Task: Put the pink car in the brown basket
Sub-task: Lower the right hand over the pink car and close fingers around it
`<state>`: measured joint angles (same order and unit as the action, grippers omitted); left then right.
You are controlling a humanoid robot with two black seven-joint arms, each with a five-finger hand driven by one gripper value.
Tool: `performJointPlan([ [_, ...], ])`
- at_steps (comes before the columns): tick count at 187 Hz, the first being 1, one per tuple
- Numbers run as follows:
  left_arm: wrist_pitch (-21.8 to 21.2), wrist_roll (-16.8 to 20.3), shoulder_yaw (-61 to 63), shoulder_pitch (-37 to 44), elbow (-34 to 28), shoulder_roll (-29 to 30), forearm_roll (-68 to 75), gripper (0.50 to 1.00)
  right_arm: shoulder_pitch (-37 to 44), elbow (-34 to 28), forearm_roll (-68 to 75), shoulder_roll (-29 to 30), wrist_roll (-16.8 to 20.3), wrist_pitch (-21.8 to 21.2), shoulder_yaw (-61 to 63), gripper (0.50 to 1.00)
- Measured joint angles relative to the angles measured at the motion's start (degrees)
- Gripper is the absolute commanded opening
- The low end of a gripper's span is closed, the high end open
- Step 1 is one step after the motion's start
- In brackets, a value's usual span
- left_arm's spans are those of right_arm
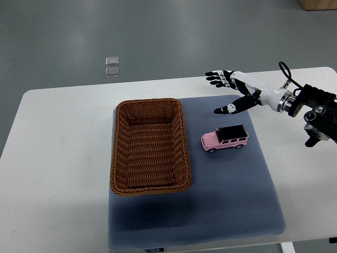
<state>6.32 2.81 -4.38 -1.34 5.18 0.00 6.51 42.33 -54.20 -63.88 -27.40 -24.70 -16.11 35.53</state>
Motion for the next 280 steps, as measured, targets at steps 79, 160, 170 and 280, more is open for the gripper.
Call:
performJointPlan([
  [79,0.00,0.00,0.08,-0.07,0.00,0.00,0.00,1.000,-0.04,-10.09,-16.53,-8.08,-0.79,2.64,-5.45,0.915],
  [160,0.00,0.00,0.15,-0.07,0.09,0.00,0.09,1.000,0.03,-7.30,-23.21,-7.41,1.36,12.00,-14.11,0.889],
  [170,0.00,0.00,0.16,-0.07,0.09,0.00,0.09,1.000,0.03,-7.07,-23.58,-7.35,1.78,12.10,-14.15,0.874],
  [280,0.00,0.00,0.16,-0.07,0.10,0.00,0.04,1.000,2.44,-4.78,-24.89,-6.27,3.49,14.91,-18.71,0.500],
])
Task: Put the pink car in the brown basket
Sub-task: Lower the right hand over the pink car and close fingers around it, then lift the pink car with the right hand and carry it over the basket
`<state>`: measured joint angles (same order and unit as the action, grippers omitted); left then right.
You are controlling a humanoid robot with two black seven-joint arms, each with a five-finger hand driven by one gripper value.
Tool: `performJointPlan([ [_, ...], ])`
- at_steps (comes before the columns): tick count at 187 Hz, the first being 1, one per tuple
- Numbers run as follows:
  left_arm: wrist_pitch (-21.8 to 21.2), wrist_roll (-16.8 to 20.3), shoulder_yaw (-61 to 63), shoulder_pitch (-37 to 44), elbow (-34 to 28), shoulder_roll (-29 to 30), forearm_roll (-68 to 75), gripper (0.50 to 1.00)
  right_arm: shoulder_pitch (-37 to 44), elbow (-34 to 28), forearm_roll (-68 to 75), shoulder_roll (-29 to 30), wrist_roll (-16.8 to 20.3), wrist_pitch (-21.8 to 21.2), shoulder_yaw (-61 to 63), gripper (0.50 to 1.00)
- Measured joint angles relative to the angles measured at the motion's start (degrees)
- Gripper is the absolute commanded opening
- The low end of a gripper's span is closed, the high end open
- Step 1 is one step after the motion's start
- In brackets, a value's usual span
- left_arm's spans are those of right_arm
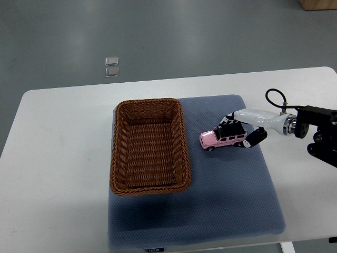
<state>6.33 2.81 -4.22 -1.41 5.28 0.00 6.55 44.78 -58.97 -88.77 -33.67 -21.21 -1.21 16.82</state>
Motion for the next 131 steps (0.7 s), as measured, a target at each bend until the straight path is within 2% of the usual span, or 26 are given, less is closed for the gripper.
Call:
performJointPlan([
  [19,0.00,0.00,0.00,0.00,0.00,0.00,0.00,1.000,0.03,0.23,0.00,-0.05,0.00,1.12,0.00,0.500],
  [62,0.00,0.00,0.00,0.00,0.00,0.00,0.00,1.000,0.67,0.27,0.46,-0.79,-0.42,7.01,0.82,0.500],
  [97,0.00,0.00,-0.08,0.00,0.00,0.00,0.00,1.000,5.05,0.35,1.65,-0.83,-0.74,7.91,2.04,0.500],
  [131,0.00,0.00,-0.13,0.00,-0.08,0.00,-0.02,1.000,10.43,0.34,2.74,1.83,-0.83,7.91,2.94,0.500],
])
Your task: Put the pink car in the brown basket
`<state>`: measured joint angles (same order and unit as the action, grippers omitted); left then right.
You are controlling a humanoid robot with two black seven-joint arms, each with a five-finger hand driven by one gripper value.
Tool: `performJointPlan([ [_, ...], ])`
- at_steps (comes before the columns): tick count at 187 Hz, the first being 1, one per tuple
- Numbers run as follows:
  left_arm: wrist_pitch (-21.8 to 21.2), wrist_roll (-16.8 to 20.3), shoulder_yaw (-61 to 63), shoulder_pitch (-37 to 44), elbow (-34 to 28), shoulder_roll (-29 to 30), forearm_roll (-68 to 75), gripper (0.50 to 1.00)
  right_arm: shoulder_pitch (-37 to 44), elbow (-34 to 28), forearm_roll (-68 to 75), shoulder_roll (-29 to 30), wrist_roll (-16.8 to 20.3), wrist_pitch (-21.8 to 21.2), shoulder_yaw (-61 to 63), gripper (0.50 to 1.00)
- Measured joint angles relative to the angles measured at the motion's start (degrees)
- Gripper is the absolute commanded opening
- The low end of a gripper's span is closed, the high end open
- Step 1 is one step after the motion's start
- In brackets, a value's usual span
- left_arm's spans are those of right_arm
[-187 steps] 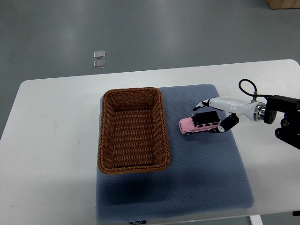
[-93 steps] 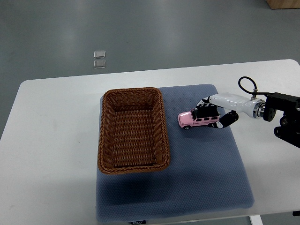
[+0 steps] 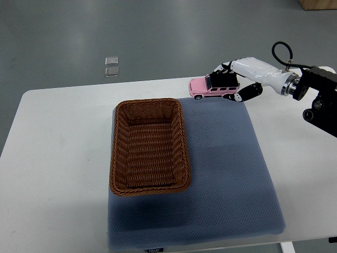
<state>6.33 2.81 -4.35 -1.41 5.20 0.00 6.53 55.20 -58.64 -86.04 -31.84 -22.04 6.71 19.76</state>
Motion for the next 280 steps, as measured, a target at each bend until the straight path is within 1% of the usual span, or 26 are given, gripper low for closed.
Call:
performJointPlan([
  [43,0.00,0.00,-0.05,0.00,-0.02,0.00,-0.03,1.000,4.98,0.22,-0.13,8.52,-0.04,-1.23,-2.05,0.500],
  [80,0.00,0.00,-0.02,0.00,-0.02,0.00,-0.04,1.000,7.22,3.99,-0.27,17.29,-0.07,-1.60,-8.69,0.500],
  [129,0.00,0.00,0.04,-0.08,-0.02,0.00,-0.03,1.000,6.76,7.93,-0.27,22.29,-0.09,-1.69,-12.99,0.500],
  [131,0.00,0.00,0.04,-0.08,-0.02,0.00,-0.03,1.000,6.74,8.02,-0.27,22.33,-0.09,-1.69,-13.14,0.513],
  [132,0.00,0.00,0.04,-0.08,-0.02,0.00,-0.03,1.000,6.73,8.07,-0.27,22.35,-0.08,-1.69,-13.21,0.535],
  [133,0.00,0.00,0.04,-0.08,-0.02,0.00,-0.03,1.000,6.72,8.12,-0.27,22.37,-0.08,-1.69,-13.28,0.535],
  [134,0.00,0.00,0.05,-0.08,-0.02,0.00,-0.04,1.000,6.71,8.16,-0.27,22.38,-0.08,-1.69,-13.34,0.557],
  [135,0.00,0.00,0.05,-0.08,-0.02,0.00,-0.03,1.000,6.70,8.21,-0.27,22.39,-0.08,-1.69,-13.41,0.558],
  [136,0.00,0.00,0.04,-0.08,-0.02,0.00,-0.03,1.000,6.69,8.26,-0.27,22.40,-0.07,-1.69,-13.47,0.582],
  [139,0.00,0.00,0.05,-0.08,-0.02,0.00,-0.03,1.000,6.65,8.39,-0.27,22.43,-0.05,-1.69,-13.64,0.603],
  [140,0.00,0.00,0.05,-0.08,-0.02,0.00,-0.03,1.000,6.64,8.44,-0.27,22.44,-0.04,-1.69,-13.69,0.623],
  [141,0.00,0.00,0.05,-0.08,-0.02,0.00,-0.03,1.000,6.62,8.48,-0.27,22.44,-0.04,-1.69,-13.73,0.623],
  [142,0.00,0.00,0.05,-0.08,-0.02,0.00,-0.03,1.000,6.60,8.52,-0.27,22.45,-0.03,-1.69,-13.78,0.647],
  [143,0.00,0.00,0.05,-0.08,-0.02,0.00,-0.03,1.000,6.56,8.59,-0.27,22.46,-0.02,-1.69,-13.86,0.648],
  [144,0.00,0.00,0.06,-0.08,-0.02,0.00,-0.03,1.000,6.54,8.62,-0.27,22.47,-0.01,-1.69,-13.89,0.672],
  [145,0.00,0.00,0.06,-0.08,-0.02,0.00,-0.03,1.000,6.51,8.65,-0.27,22.47,-0.01,-1.69,-13.93,0.672],
  [146,0.00,0.00,0.07,-0.08,-0.02,0.00,-0.03,1.000,6.49,8.69,-0.27,22.47,0.00,-1.69,-13.96,0.694],
  [148,0.00,0.00,0.08,-0.09,-0.02,0.00,-0.03,1.000,6.44,8.74,-0.27,22.48,0.01,-1.69,-14.02,0.715],
  [150,0.00,0.00,0.08,-0.09,-0.02,0.00,-0.03,1.000,6.39,8.80,-0.27,22.48,0.02,-1.69,-14.07,0.715],
  [151,0.00,0.00,0.09,-0.09,-0.02,0.00,-0.03,1.000,6.36,8.82,-0.27,22.49,0.03,-1.68,-14.09,0.735],
  [153,0.00,0.00,0.09,-0.09,-0.02,0.00,-0.03,1.000,6.30,8.87,-0.27,22.49,0.04,-1.67,-14.13,0.752],
  [167,0.00,0.00,0.12,-0.14,0.02,0.00,-0.03,1.000,5.80,9.10,-0.27,22.51,0.13,-1.41,-14.26,0.842],
  [181,0.00,0.00,0.13,-0.16,0.06,0.00,-0.03,1.000,5.38,9.31,-0.27,22.52,0.21,-1.19,-14.26,0.893],
  [203,0.00,0.00,0.13,-0.17,0.07,0.00,-0.03,1.000,5.13,9.61,-0.24,22.58,0.24,-1.09,-14.01,0.913],
  [242,0.00,0.00,0.13,-0.18,0.07,0.00,-0.02,1.000,4.37,9.68,1.31,22.60,0.39,-0.84,-12.01,0.913],
  [280,0.00,0.00,0.13,-0.24,0.07,0.00,-0.02,1.000,1.51,9.69,11.82,21.56,0.83,-0.14,-2.60,0.911],
])
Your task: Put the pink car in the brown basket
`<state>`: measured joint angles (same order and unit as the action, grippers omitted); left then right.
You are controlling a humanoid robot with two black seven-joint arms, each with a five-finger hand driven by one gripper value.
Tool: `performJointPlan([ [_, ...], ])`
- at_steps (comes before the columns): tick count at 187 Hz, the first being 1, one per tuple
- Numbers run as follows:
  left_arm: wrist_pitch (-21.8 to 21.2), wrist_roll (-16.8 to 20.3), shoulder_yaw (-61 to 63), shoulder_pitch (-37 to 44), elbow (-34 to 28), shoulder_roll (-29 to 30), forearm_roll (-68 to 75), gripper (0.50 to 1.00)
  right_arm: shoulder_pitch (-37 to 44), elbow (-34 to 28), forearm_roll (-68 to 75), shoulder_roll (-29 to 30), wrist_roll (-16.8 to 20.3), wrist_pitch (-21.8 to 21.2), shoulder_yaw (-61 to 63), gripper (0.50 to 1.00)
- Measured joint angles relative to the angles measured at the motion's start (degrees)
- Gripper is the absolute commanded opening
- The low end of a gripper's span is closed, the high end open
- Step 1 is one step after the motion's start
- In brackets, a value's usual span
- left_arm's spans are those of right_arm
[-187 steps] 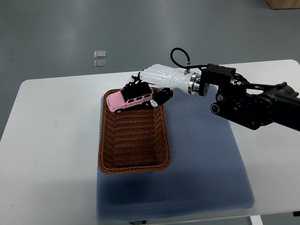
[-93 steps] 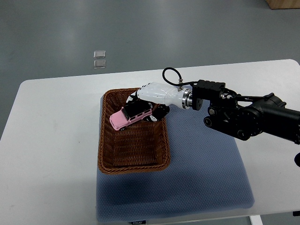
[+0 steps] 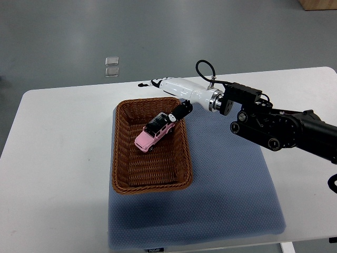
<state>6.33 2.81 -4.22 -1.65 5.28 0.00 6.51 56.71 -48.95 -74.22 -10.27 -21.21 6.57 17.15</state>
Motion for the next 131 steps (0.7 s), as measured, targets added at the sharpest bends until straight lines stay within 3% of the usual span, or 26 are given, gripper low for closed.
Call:
performJointPlan([
  [59,0.00,0.00,-0.08,-0.02,-0.03,0.00,0.00,1.000,-8.70,1.97,26.76,-4.54,3.42,0.01,14.50,0.913],
  [131,0.00,0.00,-0.09,-0.02,-0.01,0.00,0.00,1.000,-12.41,7.46,58.01,-5.89,5.03,-0.60,16.51,0.913],
])
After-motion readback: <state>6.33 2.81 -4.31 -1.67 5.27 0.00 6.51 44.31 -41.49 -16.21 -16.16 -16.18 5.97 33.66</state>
